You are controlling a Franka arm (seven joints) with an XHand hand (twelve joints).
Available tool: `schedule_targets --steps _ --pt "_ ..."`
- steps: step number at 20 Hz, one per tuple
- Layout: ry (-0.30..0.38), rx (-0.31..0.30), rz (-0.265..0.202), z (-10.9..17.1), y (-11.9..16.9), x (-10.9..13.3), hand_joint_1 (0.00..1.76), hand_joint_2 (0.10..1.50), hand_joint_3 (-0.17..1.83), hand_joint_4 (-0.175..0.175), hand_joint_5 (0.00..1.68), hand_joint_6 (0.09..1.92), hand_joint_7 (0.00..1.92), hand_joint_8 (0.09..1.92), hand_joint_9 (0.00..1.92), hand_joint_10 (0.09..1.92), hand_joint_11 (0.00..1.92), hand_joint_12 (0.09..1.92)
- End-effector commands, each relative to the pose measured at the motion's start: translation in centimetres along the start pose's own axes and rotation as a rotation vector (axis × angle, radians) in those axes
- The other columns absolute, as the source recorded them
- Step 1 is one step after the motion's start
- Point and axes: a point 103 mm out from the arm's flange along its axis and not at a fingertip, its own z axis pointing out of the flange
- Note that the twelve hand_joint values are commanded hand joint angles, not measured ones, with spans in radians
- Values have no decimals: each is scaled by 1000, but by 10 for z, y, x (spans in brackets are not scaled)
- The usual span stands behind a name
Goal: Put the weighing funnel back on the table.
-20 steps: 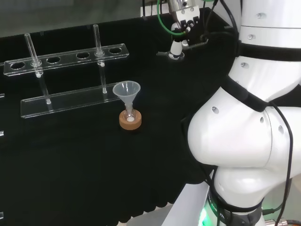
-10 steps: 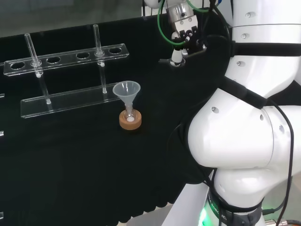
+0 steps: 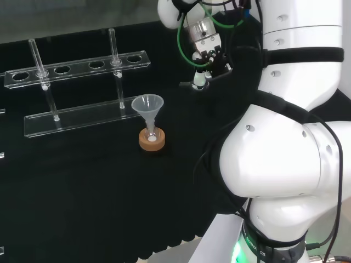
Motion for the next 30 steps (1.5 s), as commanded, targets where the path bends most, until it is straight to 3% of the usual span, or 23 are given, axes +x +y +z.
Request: schedule_targets --steps 1,23,28,30 --pt "-14 -5 -11 2 11 9 1103 646 761 175 1173 898 573 661 844 394 771 1080" --pt "10 2 -50 15 26 23 1104 644 766 175 1172 900 570 664 838 395 774 1075" --pt "26 16 -69 15 25 22 1071 798 516 175 1100 910 505 690 783 426 723 1112" --pt "-6 14 -77 14 23 22 1012 738 542 54 837 872 430 699 718 466 644 1163"
